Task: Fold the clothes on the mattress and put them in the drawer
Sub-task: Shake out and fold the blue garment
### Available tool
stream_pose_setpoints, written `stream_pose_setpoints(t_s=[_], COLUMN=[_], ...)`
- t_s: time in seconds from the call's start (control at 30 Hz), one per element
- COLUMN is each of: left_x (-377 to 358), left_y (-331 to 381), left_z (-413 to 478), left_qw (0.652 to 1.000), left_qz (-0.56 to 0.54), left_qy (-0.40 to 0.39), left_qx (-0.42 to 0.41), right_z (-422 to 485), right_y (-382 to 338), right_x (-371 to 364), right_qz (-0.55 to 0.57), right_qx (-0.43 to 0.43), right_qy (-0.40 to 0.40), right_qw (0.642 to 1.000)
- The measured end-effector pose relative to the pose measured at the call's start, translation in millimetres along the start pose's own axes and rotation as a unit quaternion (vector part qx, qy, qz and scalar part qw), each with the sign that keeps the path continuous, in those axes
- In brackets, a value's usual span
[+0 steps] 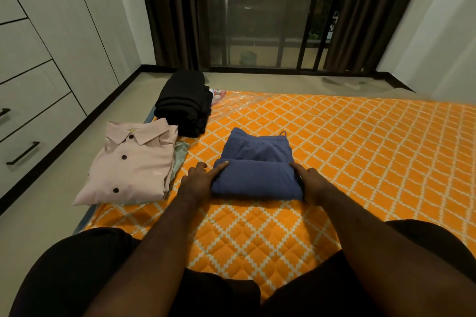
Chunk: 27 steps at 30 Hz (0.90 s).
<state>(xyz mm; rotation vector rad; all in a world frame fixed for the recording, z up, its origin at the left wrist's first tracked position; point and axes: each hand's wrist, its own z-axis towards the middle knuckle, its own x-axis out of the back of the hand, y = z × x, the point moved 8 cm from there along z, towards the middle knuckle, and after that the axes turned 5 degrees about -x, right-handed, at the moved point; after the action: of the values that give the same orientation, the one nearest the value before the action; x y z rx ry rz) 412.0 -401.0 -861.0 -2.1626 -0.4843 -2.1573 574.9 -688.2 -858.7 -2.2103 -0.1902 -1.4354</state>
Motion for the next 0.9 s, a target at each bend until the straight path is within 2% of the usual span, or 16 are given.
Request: stream_pose_setpoints(t_s=[0.07,0.13,0.2,0.27,0.33,0.43,0.53,0.63,0.7,0.8,0.9], left_x=[0,0,0,3,4,12,15,16,20,23,14], left_y=[-1,0,1,-2,-9,-4,1,-3,-4,-6,-8], left_z=[-3,-5,-3,3,9,9,9,8,9,9,10], left_qw=[1.0,0.998,0.992,0.979,0.958,0.912,0.887,0.867,0.866,0.877,0.898], left_qz=[-0.007,-0.061,-0.126,-0.201,-0.275,-0.391,-0.443,-0.473,-0.468,-0.434,-0.386], left_qy=[0.003,0.001,0.001,0.04,0.084,0.121,0.124,0.137,0.15,0.166,0.14], left_qx=[0.008,0.024,0.03,0.018,-0.001,0.023,0.049,0.075,0.094,0.124,0.158], right_z=[0,0,1,0,-1,-2,3,6,5,6,9], right_y=[-5,-8,-13,-21,-27,-27,-22,-17,-18,-13,-11], right_x=[2,4,12,19,27,30,21,22,26,30,27], right_qz=[0.085,0.142,0.107,0.114,0.186,0.32,0.389,0.386,0.363,0.3,0.216], right_qx=[0.02,0.037,0.079,0.129,0.162,0.103,0.059,0.044,0.031,-0.009,-0.038], right_qy=[-0.001,-0.009,0.017,0.049,0.078,0.072,0.051,0.076,0.102,0.155,0.155], right_qw=[0.996,0.989,0.991,0.984,0.966,0.939,0.918,0.918,0.926,0.941,0.963])
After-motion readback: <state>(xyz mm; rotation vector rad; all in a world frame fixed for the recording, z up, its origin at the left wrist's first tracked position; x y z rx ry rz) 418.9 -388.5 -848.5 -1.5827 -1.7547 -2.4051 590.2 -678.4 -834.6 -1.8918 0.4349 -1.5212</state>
